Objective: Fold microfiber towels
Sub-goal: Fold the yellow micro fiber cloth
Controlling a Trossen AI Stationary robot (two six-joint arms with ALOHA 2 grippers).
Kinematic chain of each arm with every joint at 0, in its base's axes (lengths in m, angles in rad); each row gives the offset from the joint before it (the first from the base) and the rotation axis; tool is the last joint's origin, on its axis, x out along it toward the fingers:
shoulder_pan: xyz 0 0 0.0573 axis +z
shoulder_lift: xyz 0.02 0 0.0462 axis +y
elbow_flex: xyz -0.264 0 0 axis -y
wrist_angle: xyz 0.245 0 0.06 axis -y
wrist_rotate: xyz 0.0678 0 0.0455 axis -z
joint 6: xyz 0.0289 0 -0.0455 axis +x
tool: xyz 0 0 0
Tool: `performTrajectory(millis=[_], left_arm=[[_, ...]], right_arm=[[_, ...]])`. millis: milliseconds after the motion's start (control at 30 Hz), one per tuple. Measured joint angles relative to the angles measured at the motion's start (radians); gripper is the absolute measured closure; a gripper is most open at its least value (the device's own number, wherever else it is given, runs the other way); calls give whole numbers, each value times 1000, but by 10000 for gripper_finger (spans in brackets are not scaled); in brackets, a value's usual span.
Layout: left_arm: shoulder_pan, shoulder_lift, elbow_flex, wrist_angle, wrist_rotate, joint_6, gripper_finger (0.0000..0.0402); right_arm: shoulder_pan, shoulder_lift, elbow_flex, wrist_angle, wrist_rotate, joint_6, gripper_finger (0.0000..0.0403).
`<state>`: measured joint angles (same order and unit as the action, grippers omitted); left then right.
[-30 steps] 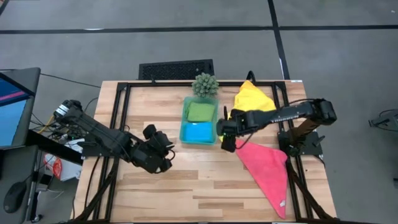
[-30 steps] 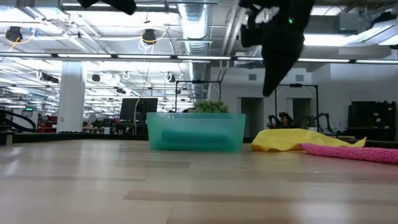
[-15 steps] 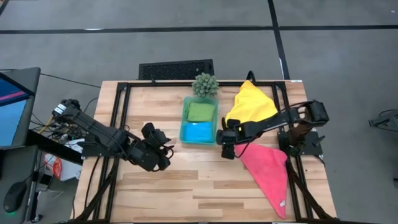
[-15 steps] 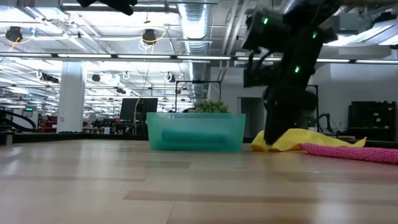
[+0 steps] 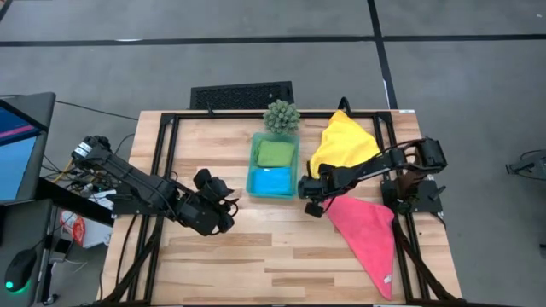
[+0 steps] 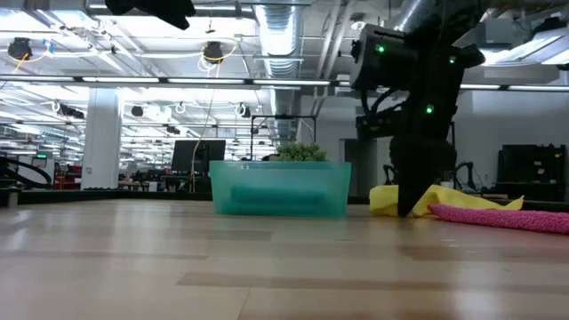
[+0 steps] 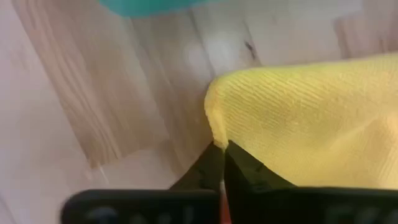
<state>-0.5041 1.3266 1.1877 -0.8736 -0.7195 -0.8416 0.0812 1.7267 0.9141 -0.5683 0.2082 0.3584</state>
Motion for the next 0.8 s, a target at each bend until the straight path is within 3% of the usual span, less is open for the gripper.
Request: performTrajectory(millis=[200,467,800], left_arm=[[0,0,0,42,-23,12,269],[12,26,0,176,-91,29,269],[62,243,0,443,-60,110,269]], right_arm=[[2,-145,4,-79,-74,82,390],[42,-417,6,-128,-82,274,396],[122,-572,43,-22,-70,454,399]])
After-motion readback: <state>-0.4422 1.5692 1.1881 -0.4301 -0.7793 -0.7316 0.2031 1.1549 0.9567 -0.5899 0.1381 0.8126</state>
